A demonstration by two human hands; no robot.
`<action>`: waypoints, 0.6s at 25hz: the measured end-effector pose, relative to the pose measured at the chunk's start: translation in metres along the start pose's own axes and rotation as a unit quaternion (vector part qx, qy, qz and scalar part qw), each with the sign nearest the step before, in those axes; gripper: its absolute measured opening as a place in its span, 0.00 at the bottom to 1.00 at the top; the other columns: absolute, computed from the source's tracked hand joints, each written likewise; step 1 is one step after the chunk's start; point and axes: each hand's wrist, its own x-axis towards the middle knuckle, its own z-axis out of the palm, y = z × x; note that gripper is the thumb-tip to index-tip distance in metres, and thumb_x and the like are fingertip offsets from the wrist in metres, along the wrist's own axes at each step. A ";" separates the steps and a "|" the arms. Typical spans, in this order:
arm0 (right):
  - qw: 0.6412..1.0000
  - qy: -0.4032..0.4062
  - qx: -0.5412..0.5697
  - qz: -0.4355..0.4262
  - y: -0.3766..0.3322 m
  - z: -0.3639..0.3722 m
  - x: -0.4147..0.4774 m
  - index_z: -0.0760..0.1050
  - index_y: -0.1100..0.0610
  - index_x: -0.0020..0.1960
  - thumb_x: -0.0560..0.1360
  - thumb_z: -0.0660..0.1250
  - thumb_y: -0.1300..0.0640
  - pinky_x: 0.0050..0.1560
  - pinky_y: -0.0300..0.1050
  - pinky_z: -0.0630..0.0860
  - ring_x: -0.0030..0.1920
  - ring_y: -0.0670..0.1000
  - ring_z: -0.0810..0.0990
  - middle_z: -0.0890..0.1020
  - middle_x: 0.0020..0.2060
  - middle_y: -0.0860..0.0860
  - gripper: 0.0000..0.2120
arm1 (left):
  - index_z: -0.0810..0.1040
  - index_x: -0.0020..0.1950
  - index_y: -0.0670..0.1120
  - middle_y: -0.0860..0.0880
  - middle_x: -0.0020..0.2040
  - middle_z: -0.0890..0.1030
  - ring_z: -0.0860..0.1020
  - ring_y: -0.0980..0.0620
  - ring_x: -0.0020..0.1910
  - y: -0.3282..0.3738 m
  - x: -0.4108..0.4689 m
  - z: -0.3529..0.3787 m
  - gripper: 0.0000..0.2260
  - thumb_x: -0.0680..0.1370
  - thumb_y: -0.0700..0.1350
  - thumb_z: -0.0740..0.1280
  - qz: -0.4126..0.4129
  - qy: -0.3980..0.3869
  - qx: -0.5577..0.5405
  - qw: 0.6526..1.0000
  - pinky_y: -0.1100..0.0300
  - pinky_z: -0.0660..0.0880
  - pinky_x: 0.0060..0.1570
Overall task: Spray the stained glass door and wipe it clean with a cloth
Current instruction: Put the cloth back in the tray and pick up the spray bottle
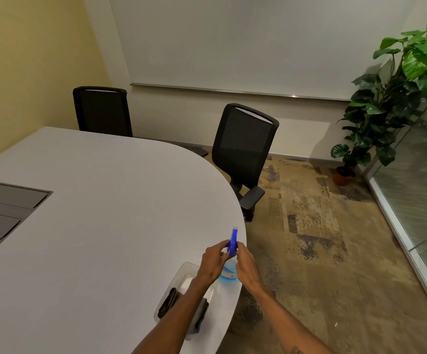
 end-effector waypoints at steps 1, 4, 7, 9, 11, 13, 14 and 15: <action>1.000 -0.007 0.000 0.008 -0.004 0.001 -0.004 0.68 0.57 0.69 0.63 0.65 0.23 0.70 0.52 0.74 0.63 0.55 0.78 0.75 0.64 0.54 0.47 | 0.79 0.69 0.48 0.43 0.65 0.83 0.81 0.44 0.64 0.001 -0.001 0.001 0.14 0.83 0.43 0.65 0.002 -0.004 -0.015 1.000 0.53 0.76 0.69; 0.998 0.007 -0.034 -0.043 -0.027 -0.005 -0.014 0.68 0.63 0.70 0.79 0.65 0.53 0.69 0.48 0.74 0.60 0.54 0.77 0.75 0.66 0.60 0.23 | 0.77 0.71 0.41 0.40 0.67 0.81 0.80 0.42 0.65 0.003 0.001 -0.001 0.20 0.81 0.50 0.67 0.007 0.007 -0.014 1.000 0.49 0.73 0.73; 0.995 0.041 -0.035 -0.085 -0.054 -0.006 -0.021 0.71 0.62 0.67 0.83 0.61 0.59 0.65 0.51 0.78 0.55 0.51 0.80 0.79 0.59 0.59 0.14 | 0.78 0.70 0.39 0.39 0.66 0.82 0.81 0.41 0.64 0.021 -0.002 -0.018 0.25 0.78 0.53 0.65 0.051 0.030 0.004 0.998 0.55 0.73 0.70; 0.991 0.069 -0.032 -0.113 -0.075 -0.001 -0.031 0.72 0.60 0.64 0.80 0.60 0.51 0.63 0.55 0.79 0.55 0.54 0.81 0.79 0.57 0.57 0.17 | 0.79 0.69 0.40 0.41 0.65 0.82 0.81 0.42 0.63 0.031 -0.003 -0.033 0.27 0.78 0.56 0.66 0.070 0.042 0.035 0.996 0.54 0.73 0.71; 0.988 0.071 -0.035 -0.133 -0.090 0.005 -0.039 0.71 0.58 0.63 0.78 0.60 0.52 0.62 0.57 0.78 0.58 0.59 0.80 0.79 0.58 0.57 0.17 | 0.80 0.69 0.41 0.42 0.64 0.83 0.83 0.43 0.60 0.038 -0.006 -0.048 0.26 0.78 0.57 0.66 0.086 0.066 0.056 0.992 0.51 0.75 0.71; 0.983 0.061 -0.061 -0.159 -0.100 0.012 -0.050 0.71 0.56 0.64 0.80 0.61 0.52 0.60 0.56 0.77 0.58 0.60 0.79 0.79 0.58 0.57 0.14 | 0.80 0.69 0.42 0.42 0.64 0.84 0.83 0.42 0.60 0.038 -0.011 -0.062 0.20 0.81 0.52 0.68 0.098 0.089 0.063 0.989 0.50 0.75 0.71; 0.985 0.056 -0.047 -0.155 -0.104 0.016 -0.055 0.71 0.54 0.63 0.78 0.63 0.42 0.60 0.54 0.77 0.57 0.59 0.79 0.79 0.58 0.55 0.20 | 0.80 0.69 0.42 0.42 0.64 0.84 0.83 0.42 0.60 0.038 -0.016 -0.069 0.19 0.81 0.50 0.68 0.101 0.095 0.065 0.988 0.51 0.74 0.71; 0.988 0.061 -0.017 -0.143 -0.104 0.022 -0.056 0.70 0.51 0.61 0.71 0.62 0.28 0.61 0.51 0.77 0.56 0.56 0.80 0.78 0.56 0.52 0.31 | 0.80 0.69 0.42 0.42 0.64 0.83 0.83 0.42 0.61 0.036 -0.021 -0.075 0.18 0.82 0.49 0.68 0.099 0.101 0.065 0.988 0.51 0.74 0.71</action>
